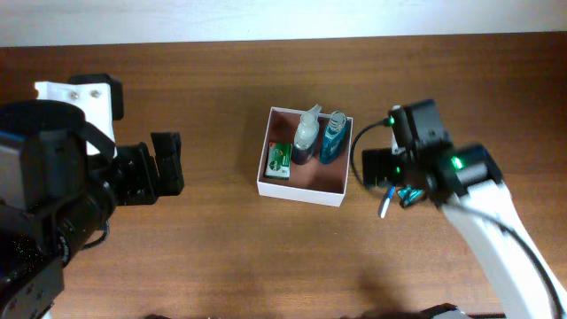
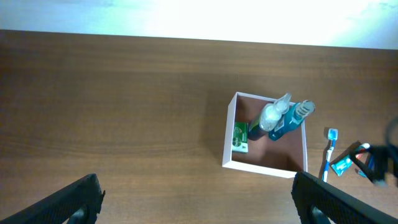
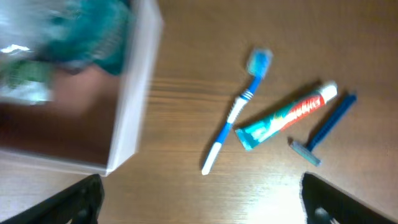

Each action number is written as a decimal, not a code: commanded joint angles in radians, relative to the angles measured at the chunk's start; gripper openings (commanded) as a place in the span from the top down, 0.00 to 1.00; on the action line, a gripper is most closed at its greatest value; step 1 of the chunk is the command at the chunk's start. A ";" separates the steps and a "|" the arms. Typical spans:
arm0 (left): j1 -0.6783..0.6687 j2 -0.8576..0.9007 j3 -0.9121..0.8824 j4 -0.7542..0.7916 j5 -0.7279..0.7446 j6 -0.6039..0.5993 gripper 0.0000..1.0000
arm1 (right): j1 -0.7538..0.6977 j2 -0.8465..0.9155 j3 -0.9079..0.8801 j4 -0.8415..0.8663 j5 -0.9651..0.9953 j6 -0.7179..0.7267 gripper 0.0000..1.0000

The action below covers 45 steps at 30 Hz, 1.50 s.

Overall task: Pack container
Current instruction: 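Reach the right gripper to the blue toothbrush and grasp it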

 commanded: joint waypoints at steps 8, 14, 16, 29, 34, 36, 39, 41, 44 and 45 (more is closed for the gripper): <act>0.002 0.001 0.000 0.000 -0.015 0.012 0.01 | -0.227 0.335 0.013 0.074 -0.104 0.169 0.08; 0.002 0.001 0.000 0.000 -0.015 0.012 0.01 | -0.238 0.477 0.013 0.183 -0.169 0.169 0.27; 0.002 0.001 0.000 0.000 -0.015 0.012 0.00 | -0.238 0.509 0.013 0.219 -0.197 0.169 0.31; 0.002 0.001 0.000 0.000 -0.015 0.012 0.01 | -0.239 0.603 0.010 0.279 -0.204 0.170 0.58; 0.002 0.001 0.000 0.000 -0.015 0.012 0.01 | -0.241 0.606 0.010 0.262 -0.189 0.170 0.92; 0.002 0.001 0.000 0.000 -0.015 0.012 0.01 | -0.241 0.597 0.011 0.238 -0.181 0.169 0.96; 0.002 0.001 0.000 0.000 -0.015 0.012 0.01 | -0.241 0.563 0.016 0.208 -0.171 0.169 0.96; 0.002 0.001 0.000 0.000 -0.015 0.012 0.01 | -0.239 0.519 0.026 0.184 -0.171 0.165 0.96; 0.002 0.001 0.000 0.000 -0.015 0.012 0.01 | -0.227 0.422 0.046 0.137 -0.174 0.154 0.96; 0.002 0.001 0.000 0.000 -0.015 0.012 0.01 | -0.217 0.375 0.053 0.119 -0.180 0.138 0.96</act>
